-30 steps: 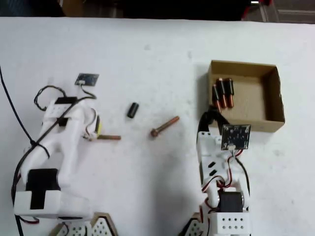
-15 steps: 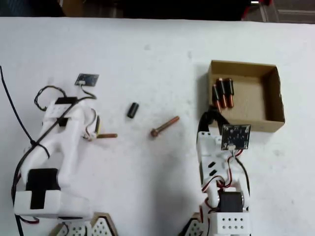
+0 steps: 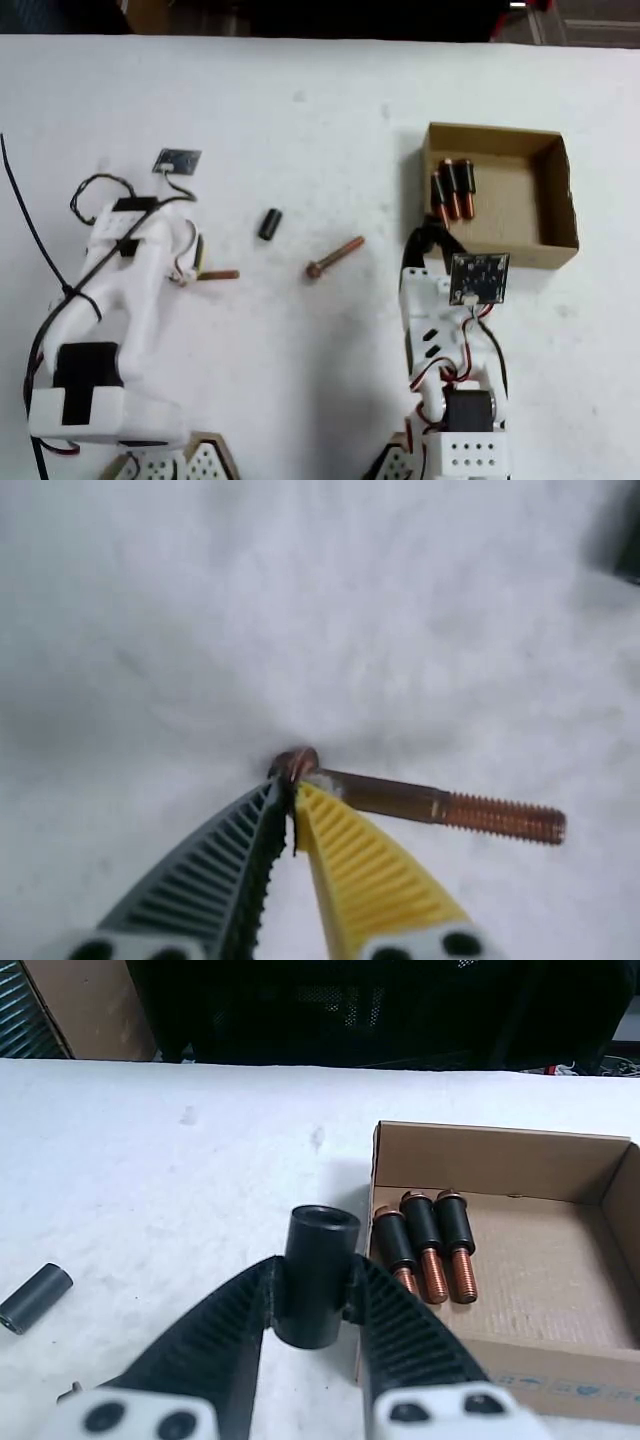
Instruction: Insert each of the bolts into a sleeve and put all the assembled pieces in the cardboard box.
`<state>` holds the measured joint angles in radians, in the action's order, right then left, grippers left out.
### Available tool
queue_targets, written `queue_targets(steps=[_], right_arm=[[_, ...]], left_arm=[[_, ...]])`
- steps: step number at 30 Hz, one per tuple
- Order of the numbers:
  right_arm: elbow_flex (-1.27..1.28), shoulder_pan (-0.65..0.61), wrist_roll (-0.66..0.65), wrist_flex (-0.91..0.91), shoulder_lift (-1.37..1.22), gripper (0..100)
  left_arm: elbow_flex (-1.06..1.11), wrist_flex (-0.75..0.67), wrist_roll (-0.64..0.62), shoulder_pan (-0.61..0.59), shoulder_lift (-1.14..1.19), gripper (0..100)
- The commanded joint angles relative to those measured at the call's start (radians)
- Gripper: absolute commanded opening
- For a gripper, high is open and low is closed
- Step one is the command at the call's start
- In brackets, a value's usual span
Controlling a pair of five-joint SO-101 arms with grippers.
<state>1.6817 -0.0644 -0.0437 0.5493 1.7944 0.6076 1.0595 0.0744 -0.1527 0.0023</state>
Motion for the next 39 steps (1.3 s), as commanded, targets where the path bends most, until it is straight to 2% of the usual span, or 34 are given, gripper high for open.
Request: queue_targets(steps=[1, 3, 10, 19, 25, 31, 36, 39], right_arm=[[0.008, 0.015, 0.002, -0.001, 0.004, 1.7], [0.008, 0.015, 0.002, -0.001, 0.004, 1.7], [0.008, 0.015, 0.002, -0.001, 0.004, 1.7], [0.008, 0.015, 0.002, -0.001, 0.004, 1.7], [0.008, 0.015, 0.002, -0.001, 0.004, 1.7], [0.008, 0.015, 0.002, -0.001, 0.004, 1.7], [0.008, 0.015, 0.002, -0.001, 0.004, 1.7], [0.008, 0.015, 0.002, -0.001, 0.004, 1.7]], left_arm=[[-0.051, -0.017, 0.002, 0.039, -0.008, 2], [-0.057, -0.017, 0.040, 0.050, -0.008, 2], [-0.060, -0.017, 0.308, 0.061, -0.008, 2], [-0.078, -0.017, 0.347, 0.059, -0.008, 2], [-0.095, -0.017, 0.555, 0.062, -0.008, 2], [-0.110, -0.017, 0.681, 0.056, -0.008, 2], [-0.160, 0.029, 0.686, 0.061, -0.008, 2], [-0.210, 0.115, 0.580, 0.062, -0.008, 2]])
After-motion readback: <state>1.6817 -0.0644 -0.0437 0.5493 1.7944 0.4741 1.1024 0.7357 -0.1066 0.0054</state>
